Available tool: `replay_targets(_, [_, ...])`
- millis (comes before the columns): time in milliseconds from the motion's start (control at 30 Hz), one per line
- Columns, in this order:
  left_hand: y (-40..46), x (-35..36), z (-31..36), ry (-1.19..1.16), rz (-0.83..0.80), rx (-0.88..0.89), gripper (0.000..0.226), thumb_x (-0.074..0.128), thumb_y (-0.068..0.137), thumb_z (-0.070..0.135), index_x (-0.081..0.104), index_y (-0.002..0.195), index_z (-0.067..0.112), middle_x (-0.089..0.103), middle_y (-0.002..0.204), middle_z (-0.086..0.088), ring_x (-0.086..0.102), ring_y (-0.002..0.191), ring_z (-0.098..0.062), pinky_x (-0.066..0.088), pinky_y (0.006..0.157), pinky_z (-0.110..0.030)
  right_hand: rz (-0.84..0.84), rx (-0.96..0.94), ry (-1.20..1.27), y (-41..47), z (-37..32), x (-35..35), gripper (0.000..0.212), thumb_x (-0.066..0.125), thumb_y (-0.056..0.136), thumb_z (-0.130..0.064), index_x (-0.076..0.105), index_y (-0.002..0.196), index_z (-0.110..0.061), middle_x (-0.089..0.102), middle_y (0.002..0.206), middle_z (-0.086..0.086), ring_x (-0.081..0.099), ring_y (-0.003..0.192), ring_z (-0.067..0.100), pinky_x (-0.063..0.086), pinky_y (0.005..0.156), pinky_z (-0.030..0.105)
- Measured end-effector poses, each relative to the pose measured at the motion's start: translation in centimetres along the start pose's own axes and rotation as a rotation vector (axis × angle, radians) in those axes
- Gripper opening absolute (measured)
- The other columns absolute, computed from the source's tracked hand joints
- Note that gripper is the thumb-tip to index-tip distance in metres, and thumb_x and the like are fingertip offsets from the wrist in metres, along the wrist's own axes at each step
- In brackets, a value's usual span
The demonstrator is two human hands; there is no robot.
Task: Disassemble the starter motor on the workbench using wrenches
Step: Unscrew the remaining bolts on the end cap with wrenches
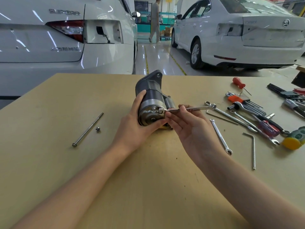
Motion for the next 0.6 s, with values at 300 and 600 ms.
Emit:
replay_targets(300, [0.0, 0.0, -1.1, 0.026, 0.001, -0.038, 0.085, 0.08, 0.063, 0.049, 0.034, 0.134, 0.055, 0.059, 0.093, 0.039, 0.056, 0.087, 0.023, 0.036, 0.071, 0.005, -0.306, -0.652, -1.258, 1.1, -3.8, 6.9, 0.013, 0.063, 0.088, -0.007, 0.07, 0.099, -0.009, 0.066, 0.077, -0.001, 0.055, 0.065, 0.006, 0.045, 0.064, 0.02])
replay_targets(600, [0.1, 0.1, -1.3, 0.075, -0.013, -0.027, 0.055, 0.077, 0.069, 0.038, 0.055, 0.119, 0.03, 0.063, 0.079, 0.039, 0.058, 0.08, 0.02, 0.037, 0.062, 0.003, -0.532, -0.625, -1.346, 0.5, -2.5, 8.2, 0.014, 0.065, 0.087, -0.007, 0.074, 0.097, -0.01, 0.069, 0.09, 0.004, 0.059, 0.083, 0.015, 0.046, 0.076, 0.027])
Point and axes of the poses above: each hand's wrist, its own y-axis towards the middle knuckle, its own x-axis out of the palm, z = x × y, the point moved 5 cm from there along y, towards the middle knuckle
